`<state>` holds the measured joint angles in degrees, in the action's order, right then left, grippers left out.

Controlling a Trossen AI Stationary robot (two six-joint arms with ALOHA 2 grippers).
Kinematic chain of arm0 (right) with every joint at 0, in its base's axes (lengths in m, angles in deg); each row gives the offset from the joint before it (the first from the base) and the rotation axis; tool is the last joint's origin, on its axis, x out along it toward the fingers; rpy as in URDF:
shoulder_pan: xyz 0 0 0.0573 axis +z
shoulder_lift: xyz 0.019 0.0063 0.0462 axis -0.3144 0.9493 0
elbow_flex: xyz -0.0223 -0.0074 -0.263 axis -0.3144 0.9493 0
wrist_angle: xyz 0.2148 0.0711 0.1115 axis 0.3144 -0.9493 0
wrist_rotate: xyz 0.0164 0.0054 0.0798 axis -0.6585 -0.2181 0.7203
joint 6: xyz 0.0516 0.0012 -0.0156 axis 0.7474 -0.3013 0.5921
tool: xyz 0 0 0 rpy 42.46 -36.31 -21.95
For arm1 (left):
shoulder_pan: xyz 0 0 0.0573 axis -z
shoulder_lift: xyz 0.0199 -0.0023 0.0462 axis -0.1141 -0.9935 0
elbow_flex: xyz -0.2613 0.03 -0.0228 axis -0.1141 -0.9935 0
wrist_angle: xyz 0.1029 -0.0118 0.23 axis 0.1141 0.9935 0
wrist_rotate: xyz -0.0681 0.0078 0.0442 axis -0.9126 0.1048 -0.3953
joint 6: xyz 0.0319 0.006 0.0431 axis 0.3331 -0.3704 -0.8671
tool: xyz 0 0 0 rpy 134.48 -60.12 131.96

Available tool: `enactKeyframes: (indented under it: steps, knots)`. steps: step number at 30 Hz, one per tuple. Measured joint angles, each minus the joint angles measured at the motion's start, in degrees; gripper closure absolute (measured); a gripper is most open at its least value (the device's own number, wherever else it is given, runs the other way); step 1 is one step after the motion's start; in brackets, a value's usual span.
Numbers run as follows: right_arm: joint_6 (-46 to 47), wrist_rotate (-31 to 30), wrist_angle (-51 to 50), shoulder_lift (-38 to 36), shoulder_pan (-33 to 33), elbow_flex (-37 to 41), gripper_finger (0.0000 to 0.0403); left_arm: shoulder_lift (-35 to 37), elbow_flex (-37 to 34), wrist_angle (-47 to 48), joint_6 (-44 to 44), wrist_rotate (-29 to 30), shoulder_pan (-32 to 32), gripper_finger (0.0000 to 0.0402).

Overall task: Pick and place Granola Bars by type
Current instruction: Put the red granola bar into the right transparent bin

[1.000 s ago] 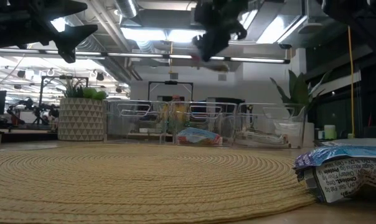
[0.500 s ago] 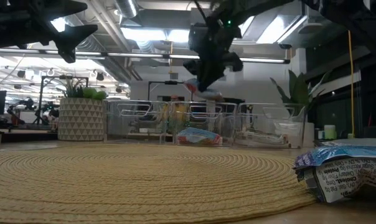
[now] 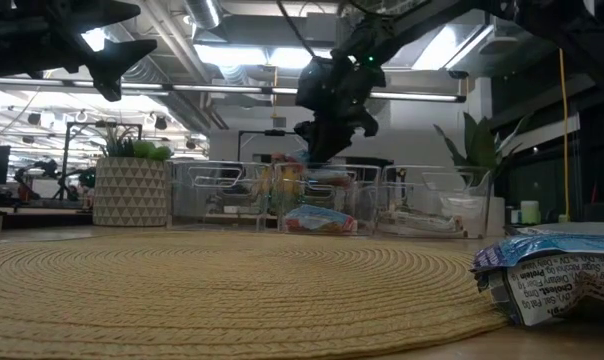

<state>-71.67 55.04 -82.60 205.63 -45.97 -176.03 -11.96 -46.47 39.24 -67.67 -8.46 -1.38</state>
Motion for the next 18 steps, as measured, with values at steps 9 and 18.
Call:
enactKeyframes:
  steps: [9,18]
  knots:
    - [4.7,-2.8,0.3,2.9,1.8,-0.1,0.0362,0.0,0.0,0.0,0.0,0.0,0.0,0.0176]
    - [6.4,-5.1,0.2,4.3,2.8,-0.1,0.0362,0.0,0.0,0.0,0.0,-0.1,0.0,0.0176]
